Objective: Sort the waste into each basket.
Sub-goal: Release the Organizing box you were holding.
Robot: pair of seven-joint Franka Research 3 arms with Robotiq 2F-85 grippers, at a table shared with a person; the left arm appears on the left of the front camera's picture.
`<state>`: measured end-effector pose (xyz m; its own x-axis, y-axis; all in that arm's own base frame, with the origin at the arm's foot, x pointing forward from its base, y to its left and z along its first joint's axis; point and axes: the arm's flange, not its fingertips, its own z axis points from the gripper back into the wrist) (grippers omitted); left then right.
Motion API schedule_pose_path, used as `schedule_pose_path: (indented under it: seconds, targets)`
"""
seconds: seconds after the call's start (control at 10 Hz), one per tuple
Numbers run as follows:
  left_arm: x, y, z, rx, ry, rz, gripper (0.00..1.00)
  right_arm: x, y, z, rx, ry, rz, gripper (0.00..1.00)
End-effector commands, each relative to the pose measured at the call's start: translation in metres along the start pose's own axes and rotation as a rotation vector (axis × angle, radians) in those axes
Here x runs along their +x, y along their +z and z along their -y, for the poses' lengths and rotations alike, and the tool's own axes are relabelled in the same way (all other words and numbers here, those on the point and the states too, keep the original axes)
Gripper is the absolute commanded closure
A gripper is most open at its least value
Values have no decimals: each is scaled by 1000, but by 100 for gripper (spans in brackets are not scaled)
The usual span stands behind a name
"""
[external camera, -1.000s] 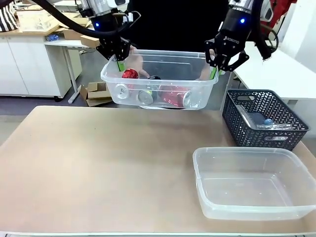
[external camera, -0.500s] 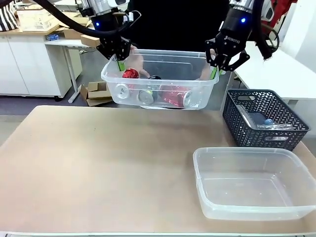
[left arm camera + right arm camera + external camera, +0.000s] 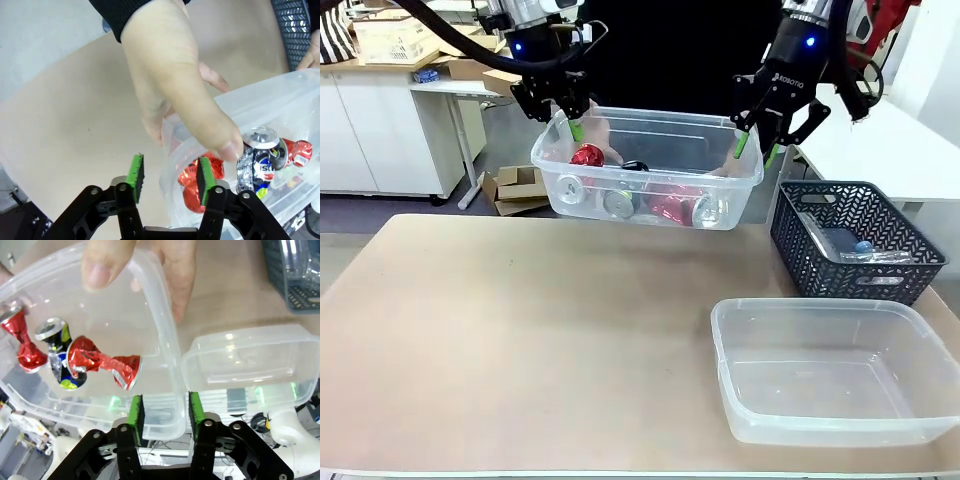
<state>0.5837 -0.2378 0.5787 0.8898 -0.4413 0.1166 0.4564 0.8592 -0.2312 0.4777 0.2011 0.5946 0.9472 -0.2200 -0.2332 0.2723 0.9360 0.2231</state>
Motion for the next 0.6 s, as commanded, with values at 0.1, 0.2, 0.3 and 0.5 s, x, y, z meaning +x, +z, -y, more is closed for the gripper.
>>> schedule_pose_path:
  seconds: [0.1,0.2,0.3,0.5]
  targets:
    - [-5,7,-1,19,21,7,0,-2,3,3,6,-11,40,0]
    - [-5,8,-2,18,21,6,0,-3,4,5,11,-15,49,0]
    - [-5,9,-2,16,17,7,0,-4,5,6,14,-18,55,0]
    - [-7,10,-1,-4,17,27,0,-2,4,3,3,-17,54,0]
